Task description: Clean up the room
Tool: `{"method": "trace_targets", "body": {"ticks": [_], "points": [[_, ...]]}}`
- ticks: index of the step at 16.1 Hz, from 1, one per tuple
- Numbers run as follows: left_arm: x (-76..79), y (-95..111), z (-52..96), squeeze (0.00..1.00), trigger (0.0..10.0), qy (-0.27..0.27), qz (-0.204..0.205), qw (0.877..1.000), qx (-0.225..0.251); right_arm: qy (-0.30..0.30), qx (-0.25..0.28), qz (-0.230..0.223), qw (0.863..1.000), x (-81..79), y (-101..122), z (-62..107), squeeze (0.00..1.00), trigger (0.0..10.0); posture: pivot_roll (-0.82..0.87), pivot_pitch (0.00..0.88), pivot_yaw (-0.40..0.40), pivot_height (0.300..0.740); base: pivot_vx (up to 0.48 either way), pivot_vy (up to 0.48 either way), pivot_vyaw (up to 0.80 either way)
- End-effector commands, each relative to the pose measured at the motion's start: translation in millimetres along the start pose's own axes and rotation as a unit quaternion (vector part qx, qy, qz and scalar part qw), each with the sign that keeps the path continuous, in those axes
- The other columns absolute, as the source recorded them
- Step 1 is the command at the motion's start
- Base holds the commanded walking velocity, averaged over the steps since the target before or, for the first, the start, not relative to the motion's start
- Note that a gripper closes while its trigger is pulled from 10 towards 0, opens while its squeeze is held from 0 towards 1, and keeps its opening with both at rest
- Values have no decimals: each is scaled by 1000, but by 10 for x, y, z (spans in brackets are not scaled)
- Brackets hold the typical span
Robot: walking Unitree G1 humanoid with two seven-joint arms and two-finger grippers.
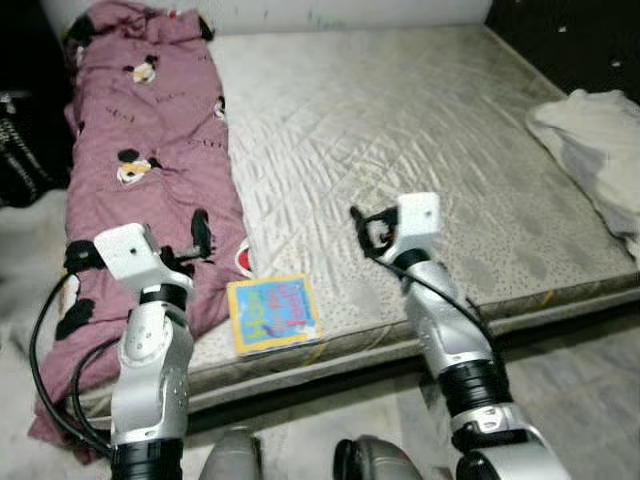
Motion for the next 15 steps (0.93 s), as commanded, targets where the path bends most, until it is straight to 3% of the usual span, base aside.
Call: {"method": "trace_targets", "body": {"ticks": [1,4,6,7,8,9,10,11,12,15], "points": [[-100,7,6,0,10000,13,-17,1000,0,9,14,4,1000,-84,72,-44,0,10000,90,121,-54,740,0,480,0],[-141,70,-9,0,10000,26,-62,998,16,9,21,8,1000,-75,112,-65,0,10000,90,109,-57,740,0,160,0],[-264,-43,0,0,10000,78,-73,994,-28,12,24,10,1000,-75,126,-81,0,10000,88,95,-52,740,0,0,0],[-193,-52,43,0,10000,-2,-58,998,-17,12,27,-2,1000,-55,141,-84,0,10000,77,87,-46,740,0,0,0],[-320,-88,67,0,10000,42,-124,991,-23,5,37,-6,999,-16,173,-74,0,10000,75,78,-42,740,0,0,0],[-375,-62,109,0,10000,68,-117,991,-14,-11,50,8,999,54,235,-60,0,10000,73,93,-42,740,0,0,0],[-395,-47,174,0,10000,63,-124,990,-4,-29,66,43,996,144,279,-33,0,10000,72,111,-43,740,0,0,0],[-401,-51,201,0,10000,60,-120,991,2,-35,72,51,995,180,284,-20,0,10000,72,111,-43,740,0,0,0],[-509,-151,367,0,10000,62,-113,991,-21,-64,87,98,989,320,300,58,0,10000,82,115,-54,740,0,0,0],[-642,-207,522,0,10000,98,-133,986,-22,-46,63,87,993,311,167,119,0,10000,88,117,-74,740,0,0,0]]}}
Point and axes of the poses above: a point about 5 cm out from each wrist's last joint towards the gripper, its own z axis pointing back from the gripper into the wrist, its own y axis along the axis of the wrist's last joint, x = y × z, the point moved 3 cm from there along -z, pointing out of the wrist towards the gripper, and after that the axes turned 5 degrees about z, right-handed, at the moved point
